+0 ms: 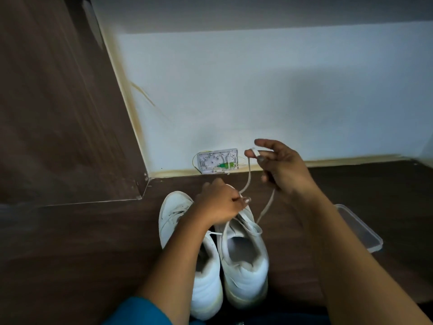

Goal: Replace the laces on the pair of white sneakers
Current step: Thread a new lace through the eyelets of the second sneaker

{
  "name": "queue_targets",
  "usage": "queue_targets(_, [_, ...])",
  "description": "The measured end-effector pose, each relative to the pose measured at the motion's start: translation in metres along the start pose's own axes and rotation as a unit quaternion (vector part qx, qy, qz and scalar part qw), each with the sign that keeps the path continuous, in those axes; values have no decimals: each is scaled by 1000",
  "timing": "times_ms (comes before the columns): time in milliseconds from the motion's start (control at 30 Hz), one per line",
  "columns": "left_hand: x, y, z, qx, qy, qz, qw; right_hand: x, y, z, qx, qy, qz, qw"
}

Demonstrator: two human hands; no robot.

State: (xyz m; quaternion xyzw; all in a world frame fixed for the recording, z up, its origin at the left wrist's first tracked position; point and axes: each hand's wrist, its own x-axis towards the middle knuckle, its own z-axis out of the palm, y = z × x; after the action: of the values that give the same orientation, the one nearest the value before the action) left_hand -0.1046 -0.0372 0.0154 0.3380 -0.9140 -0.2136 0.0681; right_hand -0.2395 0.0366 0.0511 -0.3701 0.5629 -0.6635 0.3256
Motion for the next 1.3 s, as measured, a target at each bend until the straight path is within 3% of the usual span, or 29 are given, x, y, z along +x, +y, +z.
queue_targets(100, [3, -4, -2, -27, 35, -45, 998, 1, 7, 6, -50, 25, 12, 998])
queue_targets(200, [0, -2, -7, -28, 5, -55, 998, 2, 12, 7, -83, 23, 9, 996])
queue_targets(300, [-1, 0, -6, -65, 107, -54, 991, 1, 15, 7, -166, -25, -2, 986])
queue_targets(367, [3, -4, -6, -122, 181, 10, 976, -2, 15, 10, -194, -68, -5, 979])
queue_targets(433, [6, -6, -7, -169, 149, 63, 972, -3, 15, 12, -185, -93, -8, 978])
queue_targets(533, [2, -7, -10, -161, 185, 24, 969, 0, 14, 7, -234, -103, -26, 967])
queue_targets(633, [1, -13, -23, -254, 256, -38, 932, 6, 21, -10, -397, -100, -35, 912])
queue_targets(767, [1, -13, -31, -379, 250, -71, 888, 12, 32, -27, -508, -83, -23, 857])
queue_targets(900, [-1, 2, -29, -554, 263, -122, 781, 11, 42, -35, -624, -54, 29, 779])
queue_targets(933, [0, 3, -30, -570, 259, -138, 767, 11, 44, -36, -635, -44, 41, 770])
queue_targets(967, [0, 3, -30, -560, 248, -154, 775, 11, 46, -36, -632, -36, 50, 772])
queue_targets(1000, [1, 2, -29, -509, 231, -171, 812, 11, 46, -35, -607, -29, 56, 792])
queue_targets(1067, [-2, 2, -27, -377, 187, -176, 890, 13, 43, -30, -485, -16, 67, 872])
queue_targets(1133, [-1, -1, -21, -297, 160, -135, 932, 11, 37, -22, -317, -17, 108, 942])
queue_targets(1233, [0, 4, -12, -210, 116, -51, 969, 2, 32, -12, -190, -50, 110, 974])
queue_targets(1300, [3, 4, -2, -167, 146, -34, 975, -2, 30, -7, -156, -67, 112, 979])
